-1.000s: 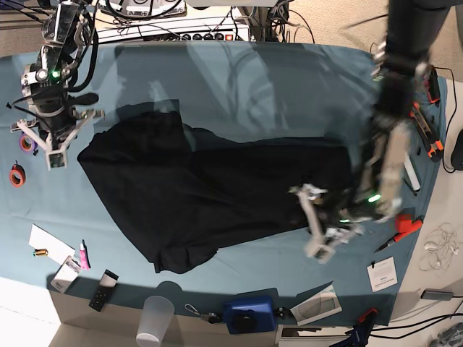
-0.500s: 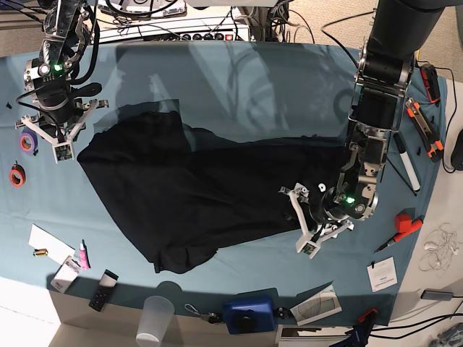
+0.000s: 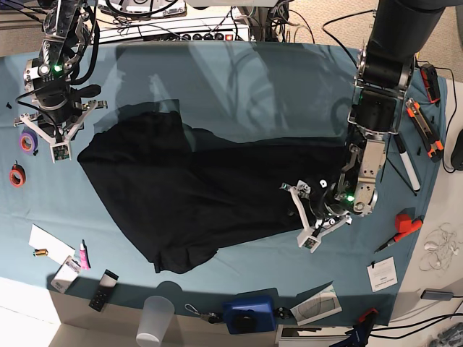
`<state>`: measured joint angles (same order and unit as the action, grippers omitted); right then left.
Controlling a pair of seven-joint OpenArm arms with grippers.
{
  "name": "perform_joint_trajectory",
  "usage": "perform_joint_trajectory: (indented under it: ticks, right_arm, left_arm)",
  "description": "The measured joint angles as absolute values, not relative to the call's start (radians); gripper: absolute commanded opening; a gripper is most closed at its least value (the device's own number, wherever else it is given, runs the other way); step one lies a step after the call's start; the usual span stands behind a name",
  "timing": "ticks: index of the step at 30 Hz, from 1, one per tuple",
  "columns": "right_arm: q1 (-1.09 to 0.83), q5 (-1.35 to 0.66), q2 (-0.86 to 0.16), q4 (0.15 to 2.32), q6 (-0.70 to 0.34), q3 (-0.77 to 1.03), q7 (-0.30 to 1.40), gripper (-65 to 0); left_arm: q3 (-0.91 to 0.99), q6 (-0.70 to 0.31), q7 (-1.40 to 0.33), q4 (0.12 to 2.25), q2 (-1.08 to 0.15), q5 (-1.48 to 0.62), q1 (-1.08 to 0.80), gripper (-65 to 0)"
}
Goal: Layout the t-shirt on the table in an organized manner, then fold the t-shirt properly
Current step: 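Grasp the shirt edge with the left gripper and pull it outward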
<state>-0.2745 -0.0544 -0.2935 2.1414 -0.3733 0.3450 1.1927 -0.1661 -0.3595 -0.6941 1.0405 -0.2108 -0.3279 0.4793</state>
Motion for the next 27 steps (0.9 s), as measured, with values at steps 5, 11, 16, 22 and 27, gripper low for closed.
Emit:
perform_joint_trajectory:
  ticks: [5, 11, 16, 22, 27]
  right_arm:
    - [-0.275, -0.054, -0.294, 2.141, -0.374, 0.345, 1.193, -53.4]
    - [-0.275, -0.054, -0.294, 2.141, -0.373, 0.345, 1.193, -53.4]
    - [-0.275, -0.054, -0.294, 2.141, -0.374, 0.345, 1.193, -53.4]
    - [-0.275, -0.054, -0.294, 2.141, -0.373, 0.345, 1.193, -53.4]
    - [-0.275, -0.054, -0.296, 2.141, -0.374, 0.345, 1.193, -53.4]
  left_arm:
    - [-0.163, -0.360, -0.705, 1.036, -0.211, -0.440, 0.482, -36.7]
    - [-0.163, -0.390, -0.742, 1.034, -0.202, -0.455, 0.500, -38.5]
    - [-0.164, -0.377, -0.743, 1.033, -0.171, -0.455, 0.500, -60.1]
    - [-0.163, -0.374, -0.771, 1.033, -0.178, -0.457, 0.502, -65.0]
    - [-0.163, -0.371, -1.043, 1.087, -0.178, -0.460, 0.540, -65.0]
